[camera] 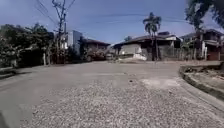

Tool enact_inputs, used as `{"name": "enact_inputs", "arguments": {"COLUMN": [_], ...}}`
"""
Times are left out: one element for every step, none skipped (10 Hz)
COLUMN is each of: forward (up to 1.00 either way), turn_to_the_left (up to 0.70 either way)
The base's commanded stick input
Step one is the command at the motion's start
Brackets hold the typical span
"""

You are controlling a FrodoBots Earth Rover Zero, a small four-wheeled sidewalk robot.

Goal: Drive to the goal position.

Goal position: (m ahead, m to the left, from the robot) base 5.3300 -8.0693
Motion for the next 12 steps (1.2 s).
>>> {"name": "enact_inputs", "arguments": {"forward": [1.0,1.0,1.0,1.0,1.0,1.0,1.0,1.0,1.0,1.0,1.0,1.0], "turn_to_the_left": [-0.28,-0.4,-0.4,-0.4,-0.4,-0.4,-0.4,-0.4,-0.4,-0.4,-0.17,0.0]}}
